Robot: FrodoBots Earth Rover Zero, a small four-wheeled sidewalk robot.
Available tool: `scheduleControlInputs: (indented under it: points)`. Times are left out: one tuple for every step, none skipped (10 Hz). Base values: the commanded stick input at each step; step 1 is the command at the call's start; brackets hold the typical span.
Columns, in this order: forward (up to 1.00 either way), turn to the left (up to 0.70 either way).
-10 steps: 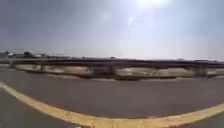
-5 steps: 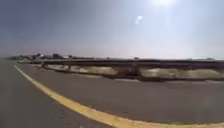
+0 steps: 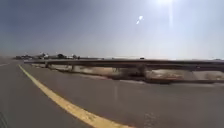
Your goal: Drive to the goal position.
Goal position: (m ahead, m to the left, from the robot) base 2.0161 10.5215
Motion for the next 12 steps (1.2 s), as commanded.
scheduleControlInputs:
  points:
    - [0.5, 0.0]
    - [0.5, 0.0]
    - [0.5, 0.0]
    - [0.5, 0.0]
    - [0.5, 0.0]
    - [0.5, 0.02]
    - [0.5, 0.05]
    - [0.5, 0.5]
    - [0.5, 0.5]
    - [0.5, 0.5]
    - [0.5, 0.5]
    - [0.0, 0.5]
